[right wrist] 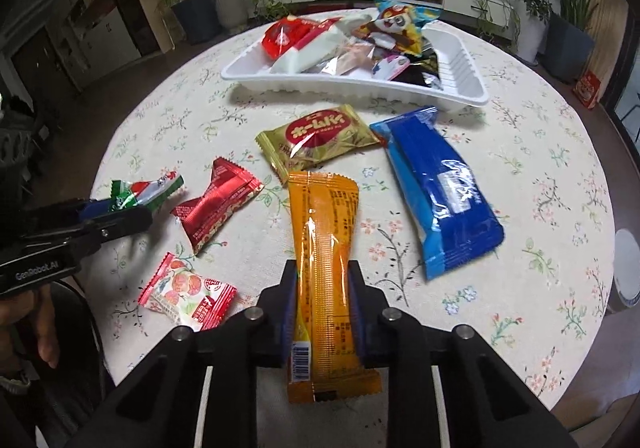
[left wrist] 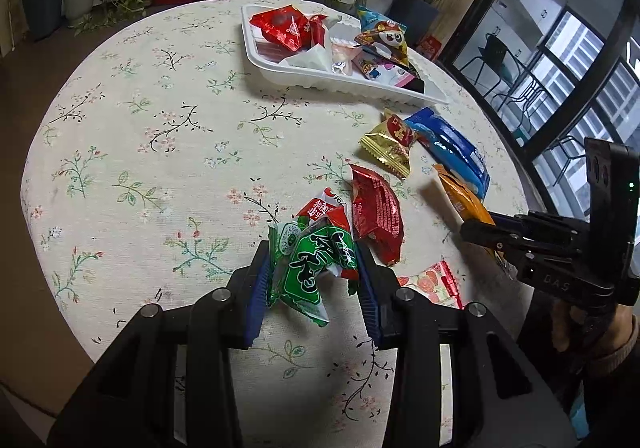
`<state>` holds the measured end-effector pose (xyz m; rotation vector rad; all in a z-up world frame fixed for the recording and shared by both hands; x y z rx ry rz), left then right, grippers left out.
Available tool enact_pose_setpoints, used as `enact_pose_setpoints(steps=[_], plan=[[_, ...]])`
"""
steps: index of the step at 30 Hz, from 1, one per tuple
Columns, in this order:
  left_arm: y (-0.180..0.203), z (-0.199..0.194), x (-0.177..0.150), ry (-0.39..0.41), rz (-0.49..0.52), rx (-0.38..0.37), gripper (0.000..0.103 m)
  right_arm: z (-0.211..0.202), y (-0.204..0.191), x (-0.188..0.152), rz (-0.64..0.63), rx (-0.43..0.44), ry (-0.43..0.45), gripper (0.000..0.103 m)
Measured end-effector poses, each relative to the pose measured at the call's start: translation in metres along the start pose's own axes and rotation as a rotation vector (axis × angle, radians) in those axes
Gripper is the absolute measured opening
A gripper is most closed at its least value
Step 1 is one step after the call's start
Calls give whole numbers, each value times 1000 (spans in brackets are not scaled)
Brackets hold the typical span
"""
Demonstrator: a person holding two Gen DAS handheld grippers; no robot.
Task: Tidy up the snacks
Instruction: 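Carry the green packet and orange bar into the white tray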
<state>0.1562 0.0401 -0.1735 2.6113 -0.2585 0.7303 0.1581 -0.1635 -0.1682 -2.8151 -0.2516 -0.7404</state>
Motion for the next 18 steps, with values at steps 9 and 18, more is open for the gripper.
enact_pose_setpoints(steps=[9, 18], plan=[[7, -23, 37, 64, -24, -53, 37, -41, 40, 26, 137, 71, 88, 24], [24, -40, 122, 159, 9, -65, 37, -80, 73, 101, 150, 35, 211, 24]])
Point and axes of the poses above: each gripper's, at about its wrist camera, not at the fingertips, and z roughly the way its jaws point, y to its right, x to its top, the point moved 4 cm from there along z, roughly the way its jaws point, and after that the axes turned 2 degrees about -z, right-handed, at the moved point
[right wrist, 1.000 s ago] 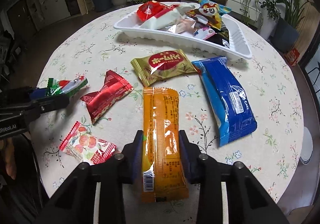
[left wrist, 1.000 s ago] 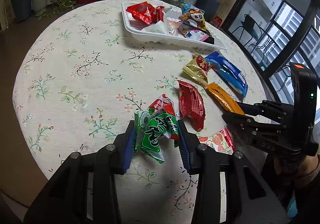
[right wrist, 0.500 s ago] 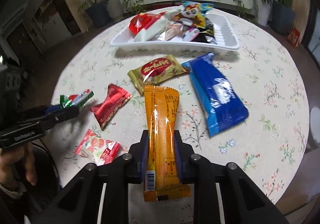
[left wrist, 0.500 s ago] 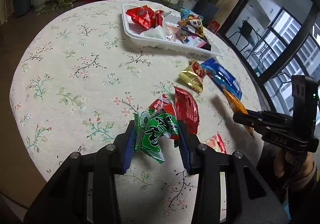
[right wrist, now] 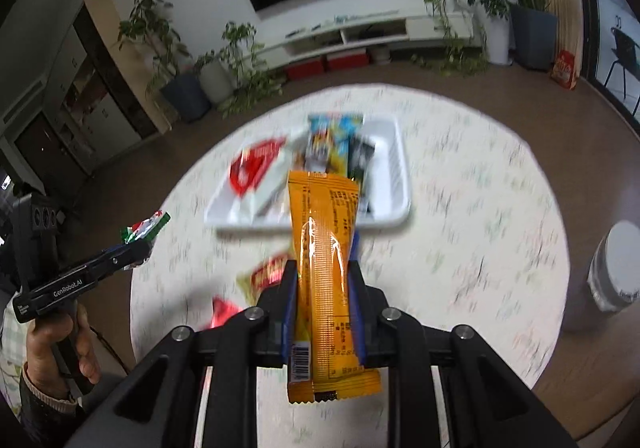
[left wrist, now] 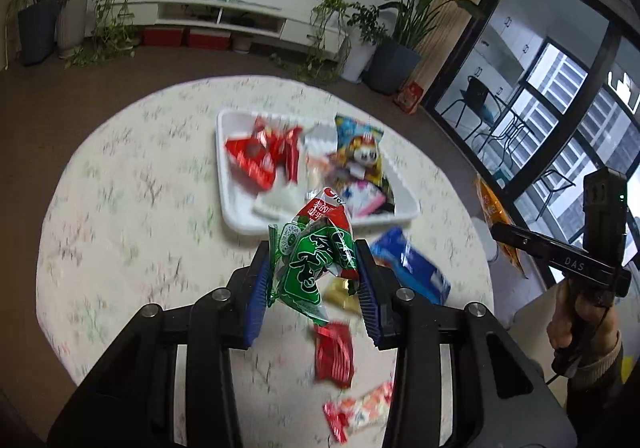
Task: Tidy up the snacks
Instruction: 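Carry the green packet and orange bar into the white tray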
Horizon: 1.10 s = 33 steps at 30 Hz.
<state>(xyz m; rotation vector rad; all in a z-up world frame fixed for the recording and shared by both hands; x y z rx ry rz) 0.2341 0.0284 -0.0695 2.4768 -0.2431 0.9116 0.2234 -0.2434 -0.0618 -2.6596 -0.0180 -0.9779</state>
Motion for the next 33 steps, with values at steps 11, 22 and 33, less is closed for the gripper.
enact_pose_setpoints(steps=[11, 22, 33], plan=[[27, 53, 97, 51, 21, 13, 37, 48, 13, 98, 10, -47, 57, 24], [17, 154, 99, -24, 32, 71, 37, 136, 33, 99, 33, -100, -68, 25], [18, 210, 79, -77, 95, 118, 38, 174, 48, 79, 62, -159, -127, 25]])
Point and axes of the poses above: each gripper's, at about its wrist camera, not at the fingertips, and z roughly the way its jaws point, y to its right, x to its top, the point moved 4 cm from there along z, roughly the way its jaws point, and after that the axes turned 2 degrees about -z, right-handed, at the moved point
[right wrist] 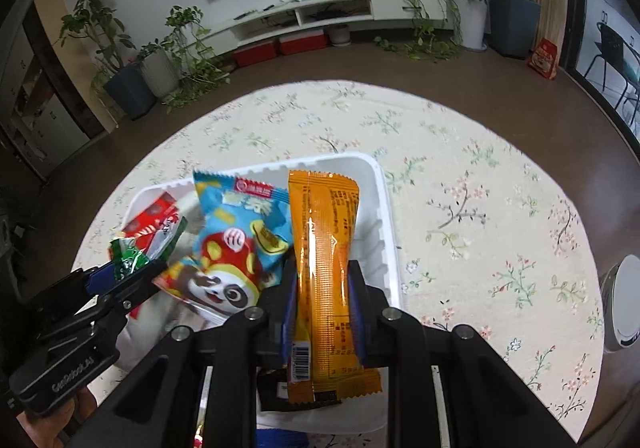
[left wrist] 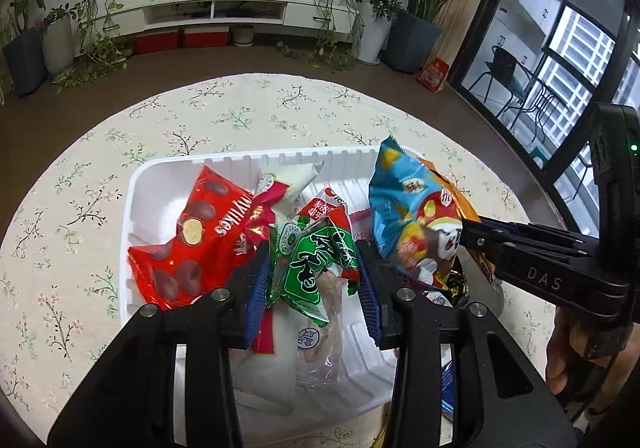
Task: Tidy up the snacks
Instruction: 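Carry the green packet and orange bar into the white tray, then open both grippers and withdraw them from the tray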
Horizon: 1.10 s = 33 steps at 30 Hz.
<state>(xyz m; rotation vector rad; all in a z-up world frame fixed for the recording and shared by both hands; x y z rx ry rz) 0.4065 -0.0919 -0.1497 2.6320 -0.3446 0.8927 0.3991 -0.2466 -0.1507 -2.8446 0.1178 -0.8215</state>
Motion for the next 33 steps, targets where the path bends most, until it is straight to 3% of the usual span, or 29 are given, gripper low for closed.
enact_pose_setpoints(steps=[7, 16, 19, 21, 26, 29, 30, 33], plan=[[9, 13, -1, 3, 8, 14, 41, 6, -4, -2, -33, -11, -3, 32], [12, 12, -3, 5, 14, 24, 50, 12, -5, -3, -60, -19, -8, 32], [14, 7, -2, 16, 15, 37, 57, 11, -5, -5, -61, -25, -8, 37], [14, -1, -2, 27, 19, 52, 67, 9, -5, -7, -57, -29, -7, 38], [11, -10, -2, 33, 23, 56, 75, 2, -3, -12, -64, -28, -5, 41], [9, -19, -2, 46, 31, 65, 82, -9, -1, -17, -66, -25, 17, 57], [8, -22, -2, 52, 34, 66, 88, -14, 0, -18, -66, -25, 29, 58], [6, -38, -5, 73, 44, 65, 92, -29, 2, -21, -65, -23, 56, 62]])
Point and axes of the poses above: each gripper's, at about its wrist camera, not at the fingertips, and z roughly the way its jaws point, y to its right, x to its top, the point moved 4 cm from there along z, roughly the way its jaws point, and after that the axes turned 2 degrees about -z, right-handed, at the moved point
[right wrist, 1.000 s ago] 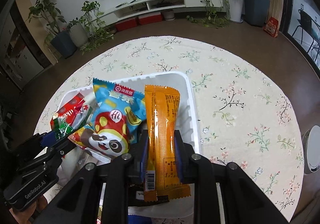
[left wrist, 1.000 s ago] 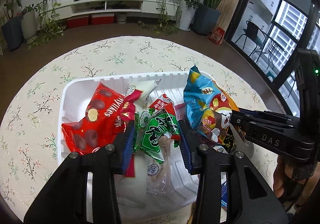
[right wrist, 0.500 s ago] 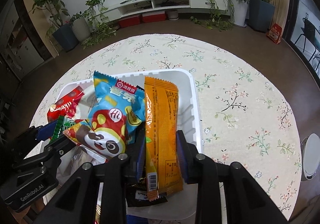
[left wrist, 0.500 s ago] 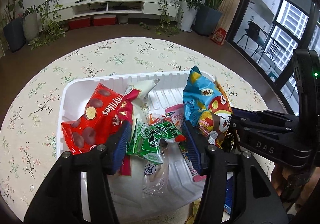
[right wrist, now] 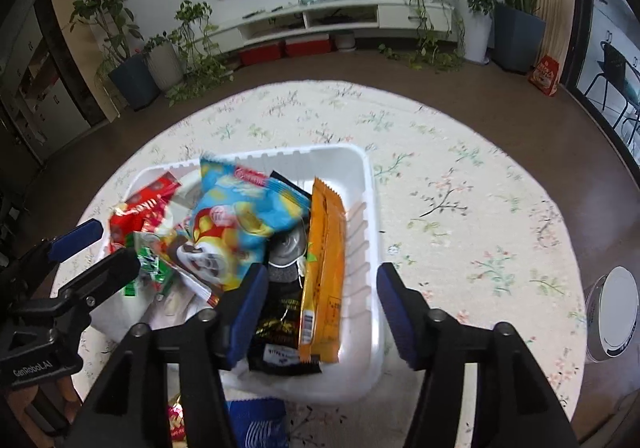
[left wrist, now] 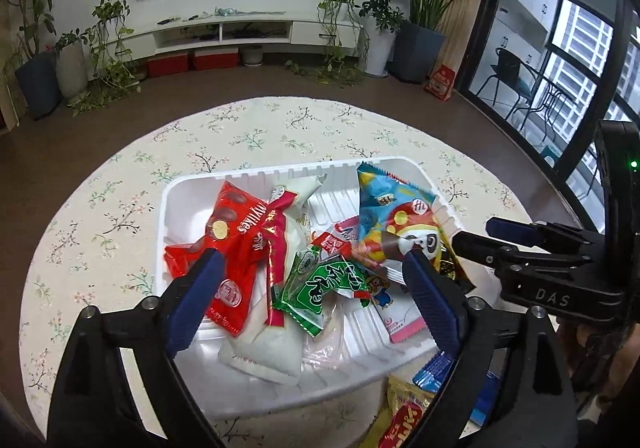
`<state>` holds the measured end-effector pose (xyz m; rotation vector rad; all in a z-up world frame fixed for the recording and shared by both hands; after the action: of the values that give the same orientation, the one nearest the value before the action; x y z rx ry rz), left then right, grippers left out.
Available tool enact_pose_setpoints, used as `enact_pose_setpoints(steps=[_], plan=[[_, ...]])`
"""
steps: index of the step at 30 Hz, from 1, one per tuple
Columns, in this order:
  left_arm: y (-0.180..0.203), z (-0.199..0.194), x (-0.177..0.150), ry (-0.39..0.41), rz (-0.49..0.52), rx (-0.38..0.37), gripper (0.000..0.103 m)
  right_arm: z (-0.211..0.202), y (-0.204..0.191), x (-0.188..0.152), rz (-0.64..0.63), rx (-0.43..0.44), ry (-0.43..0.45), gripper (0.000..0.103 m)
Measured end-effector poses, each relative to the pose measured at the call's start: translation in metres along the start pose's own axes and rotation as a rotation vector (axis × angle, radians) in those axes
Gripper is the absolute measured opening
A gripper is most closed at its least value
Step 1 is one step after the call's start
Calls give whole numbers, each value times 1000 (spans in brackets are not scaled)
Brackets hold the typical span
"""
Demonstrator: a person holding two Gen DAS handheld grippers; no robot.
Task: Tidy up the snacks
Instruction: 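Open both grippers and withdraw them from the tray, then lower the left gripper onto the red packet and grasp it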
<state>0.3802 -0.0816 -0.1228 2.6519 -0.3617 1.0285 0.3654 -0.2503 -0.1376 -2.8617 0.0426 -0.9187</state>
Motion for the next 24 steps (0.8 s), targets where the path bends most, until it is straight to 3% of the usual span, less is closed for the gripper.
enact_pose_setpoints(steps=[6, 8, 12, 17, 22, 24], plan=[[0, -42, -9, 57, 38, 3, 102, -45, 4, -16, 25, 44, 78, 68], [0, -54, -17, 78, 61, 12, 103, -62, 5, -28, 48, 80, 111, 74], [3, -83, -44, 85, 77, 12, 103, -84, 1, -58, 74, 142, 138, 74], [-6, -105, -99, -52, 58, 45, 103, -95, -9, -99, 52, 135, 151, 75], [3, -114, -150, -132, 109, 83, 103, -81, -6, -131, 93, 147, 66, 75], [6, -114, -163, -138, 109, 98, 103, -84, -10, -133, 67, 132, 81, 74]])
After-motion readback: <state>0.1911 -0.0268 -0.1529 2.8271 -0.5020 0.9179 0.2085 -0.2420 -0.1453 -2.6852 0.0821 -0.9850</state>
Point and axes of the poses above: each gripper's, at about its wrist camera, not at the fingertips, and z roughly the way its jaws point, y to its right, x to its top, the point moved 4 cm from there along z, roughly the way its jaws point, and after that the axes turned 2 degrees about -z, right-handed, at the moved point
